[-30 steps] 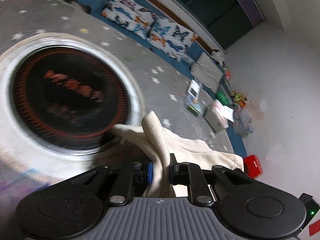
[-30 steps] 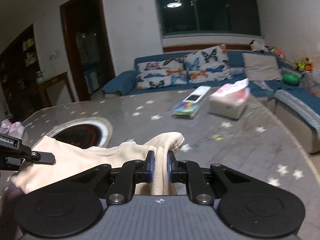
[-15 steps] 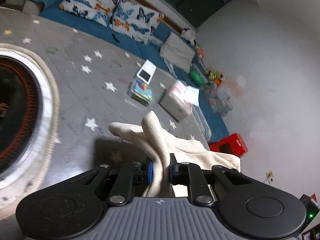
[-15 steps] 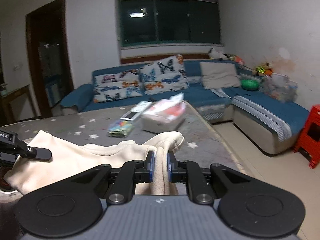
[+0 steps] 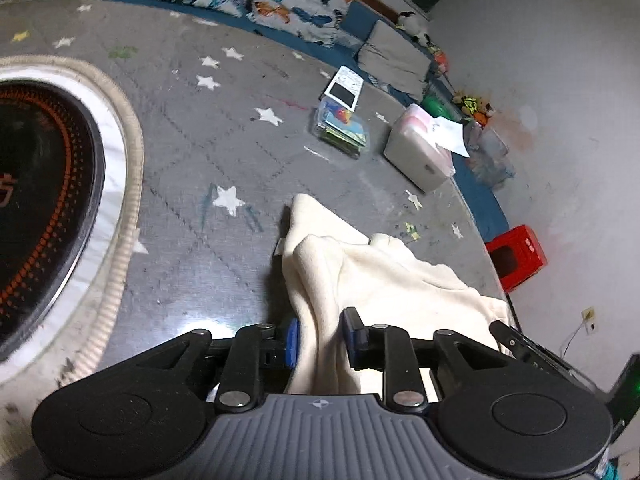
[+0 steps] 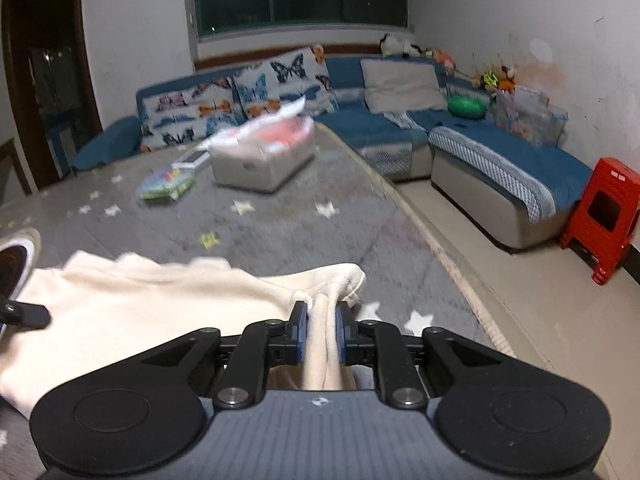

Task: Fold clothes
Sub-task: 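Lift the sweatshirt with both grippers and carry it away from the hob, then lower the sweatshirt onto the table and open both grippers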

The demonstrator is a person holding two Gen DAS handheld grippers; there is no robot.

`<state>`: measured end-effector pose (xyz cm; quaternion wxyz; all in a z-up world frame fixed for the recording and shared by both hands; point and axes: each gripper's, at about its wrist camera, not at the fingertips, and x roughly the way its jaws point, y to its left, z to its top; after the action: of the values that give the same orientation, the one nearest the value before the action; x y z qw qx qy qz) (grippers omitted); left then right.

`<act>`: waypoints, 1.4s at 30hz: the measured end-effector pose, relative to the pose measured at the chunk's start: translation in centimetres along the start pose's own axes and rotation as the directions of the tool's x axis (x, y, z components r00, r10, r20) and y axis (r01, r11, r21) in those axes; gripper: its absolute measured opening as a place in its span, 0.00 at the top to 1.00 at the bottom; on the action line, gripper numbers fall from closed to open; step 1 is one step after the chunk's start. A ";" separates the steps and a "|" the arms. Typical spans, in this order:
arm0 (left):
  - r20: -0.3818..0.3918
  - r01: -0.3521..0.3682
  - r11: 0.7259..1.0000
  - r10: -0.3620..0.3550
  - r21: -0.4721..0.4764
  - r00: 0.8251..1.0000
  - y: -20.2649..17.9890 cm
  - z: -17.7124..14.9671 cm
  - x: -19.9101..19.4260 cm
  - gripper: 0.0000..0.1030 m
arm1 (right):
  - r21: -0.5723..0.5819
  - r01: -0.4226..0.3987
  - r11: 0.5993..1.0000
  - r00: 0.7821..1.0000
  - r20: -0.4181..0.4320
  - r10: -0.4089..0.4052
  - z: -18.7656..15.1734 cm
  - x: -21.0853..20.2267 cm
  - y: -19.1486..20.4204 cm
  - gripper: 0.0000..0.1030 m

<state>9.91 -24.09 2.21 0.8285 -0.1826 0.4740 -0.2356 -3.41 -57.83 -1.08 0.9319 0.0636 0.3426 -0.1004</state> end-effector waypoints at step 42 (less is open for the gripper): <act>0.017 0.027 0.964 -0.033 0.265 0.999 -6.2 0.4 2.6 0.78 | -0.069 -0.149 0.986 0.989 0.006 0.150 0.8 -2.1 3.9 0.62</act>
<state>10.05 -30.61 3.79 0.8468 -0.0800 0.4268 -0.3072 -3.58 -53.86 1.11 0.9404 0.0568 0.3347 -0.0187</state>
